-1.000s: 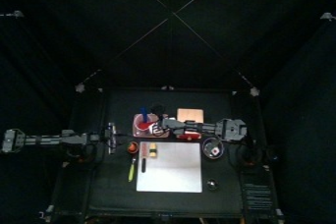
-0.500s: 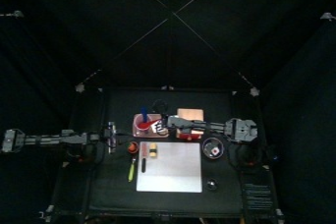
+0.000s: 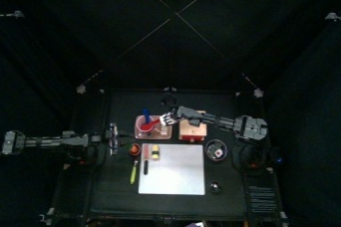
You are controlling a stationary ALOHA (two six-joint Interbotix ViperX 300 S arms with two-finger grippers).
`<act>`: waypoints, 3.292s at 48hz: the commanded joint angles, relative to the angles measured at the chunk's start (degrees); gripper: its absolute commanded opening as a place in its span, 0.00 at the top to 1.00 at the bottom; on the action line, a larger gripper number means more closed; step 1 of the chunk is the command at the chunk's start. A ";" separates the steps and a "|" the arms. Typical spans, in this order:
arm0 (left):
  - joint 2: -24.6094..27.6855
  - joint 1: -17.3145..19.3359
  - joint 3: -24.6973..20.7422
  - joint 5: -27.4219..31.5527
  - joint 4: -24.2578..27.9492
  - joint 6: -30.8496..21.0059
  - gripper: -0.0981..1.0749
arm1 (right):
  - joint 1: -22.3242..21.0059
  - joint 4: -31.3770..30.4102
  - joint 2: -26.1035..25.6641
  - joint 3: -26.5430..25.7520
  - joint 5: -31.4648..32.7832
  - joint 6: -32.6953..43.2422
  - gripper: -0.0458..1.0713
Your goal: Place white sushi roll on cutting board
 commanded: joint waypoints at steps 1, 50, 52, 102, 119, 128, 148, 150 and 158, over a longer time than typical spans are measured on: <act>0.09 0.44 -1.85 -0.44 -0.18 0.00 0.35 | -1.32 1.23 -1.14 -2.02 -0.44 -0.97 0.22; 0.09 1.32 -0.88 -0.44 0.88 0.18 0.35 | 1.76 -0.53 11.34 -10.63 3.87 9.40 0.21; 0.09 1.32 -0.88 -0.44 0.79 0.18 0.35 | 2.02 -0.53 11.51 -10.72 3.87 10.20 0.21; 0.09 1.41 -1.23 -0.44 0.79 0.18 0.35 | 4.22 -2.55 15.47 -11.16 0.97 16.79 0.11; 0.09 1.41 -1.67 -0.35 0.88 0.18 0.35 | 4.31 -2.72 16.17 -9.84 0.26 16.79 0.11; 0.09 1.41 -1.76 -0.26 1.05 0.18 0.35 | 4.39 -2.99 16.26 -9.76 0.26 16.70 0.11; 0.09 1.58 -1.93 0.00 1.23 0.18 0.35 | 4.48 -3.08 16.35 -9.40 0.26 16.70 0.12; 0.09 1.58 -1.93 0.00 1.23 0.18 0.35 | 4.48 -3.08 16.35 -9.40 0.26 16.70 0.13; 0.09 1.85 -1.93 0.00 1.23 0.18 0.35 | 4.57 -3.08 16.35 -9.40 0.18 16.52 0.24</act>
